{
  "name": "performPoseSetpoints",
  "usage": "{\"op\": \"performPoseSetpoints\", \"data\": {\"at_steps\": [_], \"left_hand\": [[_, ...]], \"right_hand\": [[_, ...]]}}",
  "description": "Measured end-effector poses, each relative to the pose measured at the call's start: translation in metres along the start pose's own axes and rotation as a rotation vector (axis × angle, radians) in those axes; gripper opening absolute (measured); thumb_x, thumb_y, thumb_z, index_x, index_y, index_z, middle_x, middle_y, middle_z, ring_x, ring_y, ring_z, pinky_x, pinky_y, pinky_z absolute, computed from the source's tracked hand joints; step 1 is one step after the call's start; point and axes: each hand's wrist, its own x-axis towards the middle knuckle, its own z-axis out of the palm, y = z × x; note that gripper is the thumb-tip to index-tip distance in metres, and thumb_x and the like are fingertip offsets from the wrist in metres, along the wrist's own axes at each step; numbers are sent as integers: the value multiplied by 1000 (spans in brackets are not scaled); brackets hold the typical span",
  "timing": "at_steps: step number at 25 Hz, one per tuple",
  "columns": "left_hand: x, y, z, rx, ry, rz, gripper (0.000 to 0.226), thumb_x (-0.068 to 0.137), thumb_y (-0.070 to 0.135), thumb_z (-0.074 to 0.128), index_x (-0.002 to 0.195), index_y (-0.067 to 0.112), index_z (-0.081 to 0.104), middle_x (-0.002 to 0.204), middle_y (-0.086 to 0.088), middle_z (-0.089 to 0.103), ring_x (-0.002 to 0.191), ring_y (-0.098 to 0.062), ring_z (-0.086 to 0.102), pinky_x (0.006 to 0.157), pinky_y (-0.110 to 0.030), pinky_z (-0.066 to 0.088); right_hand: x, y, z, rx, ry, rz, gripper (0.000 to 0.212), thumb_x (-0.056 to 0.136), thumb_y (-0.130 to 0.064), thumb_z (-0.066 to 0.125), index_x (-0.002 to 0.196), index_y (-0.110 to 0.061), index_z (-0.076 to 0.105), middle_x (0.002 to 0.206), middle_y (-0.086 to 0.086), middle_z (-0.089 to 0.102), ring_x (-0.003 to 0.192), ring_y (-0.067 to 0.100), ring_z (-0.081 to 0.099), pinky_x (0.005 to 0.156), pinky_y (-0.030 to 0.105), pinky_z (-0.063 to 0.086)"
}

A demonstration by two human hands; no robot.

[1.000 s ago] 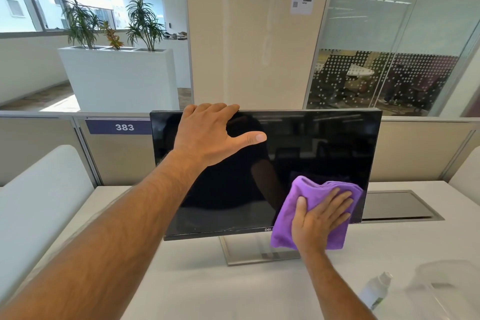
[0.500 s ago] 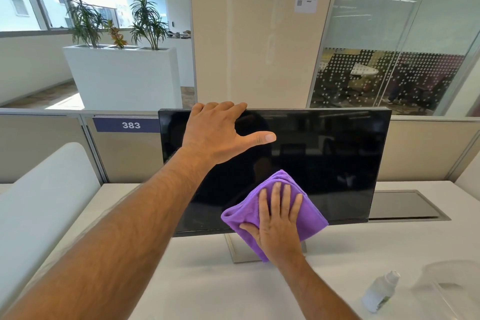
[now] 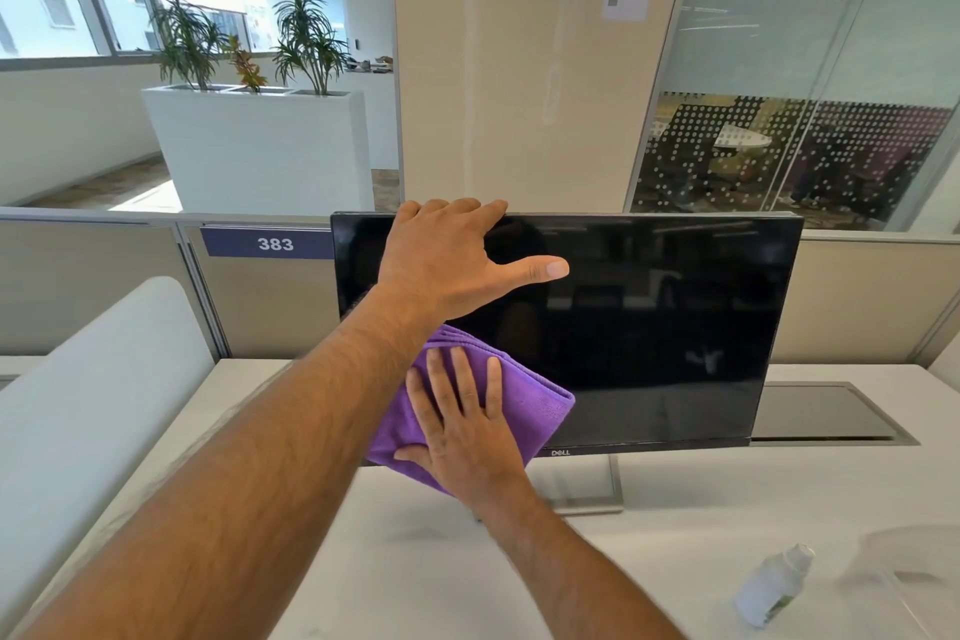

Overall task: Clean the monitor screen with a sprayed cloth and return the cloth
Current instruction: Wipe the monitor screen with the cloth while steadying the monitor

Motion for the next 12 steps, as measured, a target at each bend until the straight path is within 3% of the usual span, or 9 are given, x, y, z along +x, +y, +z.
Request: {"op": "performPoseSetpoints", "data": {"at_steps": [6, 12], "left_hand": [[-4, -1, -1, -8, 4, 19, 119, 61, 103, 6, 144, 28, 47, 132, 4, 63, 123, -26, 56, 110, -50, 34], [-3, -2, 1, -17, 5, 18, 121, 60, 105, 6, 145, 29, 46, 138, 2, 60, 128, -26, 53, 112, -50, 32]], "right_hand": [[-2, 6, -1, -29, 13, -37, 97, 90, -76, 33, 160, -14, 7, 166, 15, 4, 152, 39, 3, 122, 62, -11], [-29, 49, -6, -75, 22, 36, 92, 93, -77, 28, 160, -16, 14, 165, 16, 14, 151, 38, 8, 122, 61, 0]]}}
